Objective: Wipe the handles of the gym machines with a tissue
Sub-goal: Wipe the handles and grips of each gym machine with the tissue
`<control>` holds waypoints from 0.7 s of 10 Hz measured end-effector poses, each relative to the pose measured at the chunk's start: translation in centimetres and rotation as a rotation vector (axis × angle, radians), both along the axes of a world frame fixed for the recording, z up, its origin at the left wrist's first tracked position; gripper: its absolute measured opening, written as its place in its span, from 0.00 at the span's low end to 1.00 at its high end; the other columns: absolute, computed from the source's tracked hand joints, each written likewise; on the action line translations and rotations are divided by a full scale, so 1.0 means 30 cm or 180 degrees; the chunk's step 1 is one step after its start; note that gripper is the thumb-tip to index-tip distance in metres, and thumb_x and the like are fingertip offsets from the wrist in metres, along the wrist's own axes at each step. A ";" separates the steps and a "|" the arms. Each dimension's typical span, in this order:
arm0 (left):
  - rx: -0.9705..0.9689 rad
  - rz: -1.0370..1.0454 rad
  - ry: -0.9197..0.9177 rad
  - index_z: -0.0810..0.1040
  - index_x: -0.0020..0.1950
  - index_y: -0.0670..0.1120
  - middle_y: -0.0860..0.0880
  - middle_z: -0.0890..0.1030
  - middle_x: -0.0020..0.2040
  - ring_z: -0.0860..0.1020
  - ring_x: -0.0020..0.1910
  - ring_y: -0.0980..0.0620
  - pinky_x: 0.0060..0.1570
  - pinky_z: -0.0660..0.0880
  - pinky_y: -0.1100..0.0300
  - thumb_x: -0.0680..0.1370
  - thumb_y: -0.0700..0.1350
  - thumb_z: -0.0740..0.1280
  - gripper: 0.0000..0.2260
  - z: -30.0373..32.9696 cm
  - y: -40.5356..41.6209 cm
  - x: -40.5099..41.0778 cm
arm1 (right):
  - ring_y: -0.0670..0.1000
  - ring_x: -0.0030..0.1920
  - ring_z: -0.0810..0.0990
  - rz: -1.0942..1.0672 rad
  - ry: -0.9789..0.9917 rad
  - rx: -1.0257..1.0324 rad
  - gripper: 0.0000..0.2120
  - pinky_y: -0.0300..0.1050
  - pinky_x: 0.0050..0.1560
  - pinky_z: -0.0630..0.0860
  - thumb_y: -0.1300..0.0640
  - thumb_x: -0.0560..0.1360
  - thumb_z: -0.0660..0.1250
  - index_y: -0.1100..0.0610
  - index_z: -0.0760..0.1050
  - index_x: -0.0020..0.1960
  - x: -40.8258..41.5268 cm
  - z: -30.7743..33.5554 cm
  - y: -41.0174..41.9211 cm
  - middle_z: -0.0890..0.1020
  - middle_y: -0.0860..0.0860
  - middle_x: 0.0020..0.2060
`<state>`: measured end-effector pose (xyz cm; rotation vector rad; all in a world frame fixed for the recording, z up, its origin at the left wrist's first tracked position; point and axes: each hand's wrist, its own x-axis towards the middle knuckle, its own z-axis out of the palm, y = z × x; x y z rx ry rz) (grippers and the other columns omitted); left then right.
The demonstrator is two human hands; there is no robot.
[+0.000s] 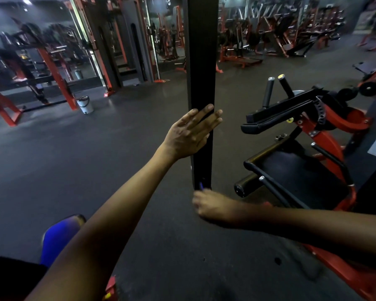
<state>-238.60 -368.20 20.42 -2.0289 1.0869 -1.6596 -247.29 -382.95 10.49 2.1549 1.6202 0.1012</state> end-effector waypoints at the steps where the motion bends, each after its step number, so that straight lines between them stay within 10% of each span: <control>1: -0.0034 0.0037 -0.0013 0.70 0.72 0.44 0.47 0.73 0.71 0.49 0.78 0.50 0.74 0.52 0.53 0.78 0.42 0.60 0.21 0.004 0.001 -0.003 | 0.51 0.48 0.78 -0.0051 0.0534 0.0450 0.08 0.43 0.46 0.75 0.53 0.64 0.76 0.57 0.82 0.39 0.050 0.014 0.008 0.81 0.52 0.43; 2: -0.0094 0.0030 -0.0012 0.69 0.72 0.44 0.47 0.73 0.70 0.49 0.78 0.51 0.74 0.51 0.54 0.78 0.42 0.59 0.21 0.002 0.003 0.000 | 0.50 0.56 0.75 0.0797 0.3295 0.0453 0.13 0.37 0.55 0.71 0.55 0.74 0.67 0.63 0.79 0.52 0.079 -0.010 -0.061 0.79 0.54 0.51; 3: -0.0065 0.0048 -0.0030 0.69 0.72 0.44 0.47 0.73 0.70 0.48 0.79 0.51 0.75 0.49 0.54 0.78 0.42 0.60 0.21 -0.001 0.005 -0.003 | 0.55 0.48 0.78 0.0331 -0.0135 0.0686 0.08 0.50 0.49 0.77 0.59 0.65 0.75 0.60 0.81 0.43 0.045 -0.029 0.000 0.81 0.55 0.43; 4: -0.0033 0.0065 0.0022 0.71 0.72 0.44 0.47 0.73 0.71 0.49 0.78 0.50 0.76 0.48 0.54 0.79 0.42 0.60 0.21 0.002 0.003 -0.003 | 0.58 0.45 0.78 0.0280 0.0486 0.0864 0.06 0.49 0.43 0.78 0.66 0.62 0.75 0.61 0.81 0.39 -0.017 0.035 -0.025 0.80 0.56 0.42; 6: -0.0122 0.0131 0.0045 0.71 0.72 0.44 0.48 0.68 0.73 0.48 0.79 0.50 0.77 0.45 0.54 0.79 0.42 0.59 0.21 -0.020 -0.004 -0.012 | 0.46 0.46 0.77 -0.2279 0.2760 0.3640 0.08 0.37 0.48 0.70 0.52 0.77 0.63 0.52 0.80 0.47 -0.004 -0.052 -0.132 0.80 0.46 0.42; 7: -0.0220 0.0255 0.0081 0.69 0.73 0.45 0.48 0.67 0.73 0.47 0.79 0.50 0.77 0.44 0.53 0.80 0.43 0.58 0.21 -0.030 -0.010 -0.009 | 0.44 0.32 0.74 -0.2972 0.2443 0.3986 0.17 0.32 0.33 0.67 0.49 0.81 0.58 0.58 0.79 0.42 -0.013 -0.051 -0.093 0.76 0.47 0.31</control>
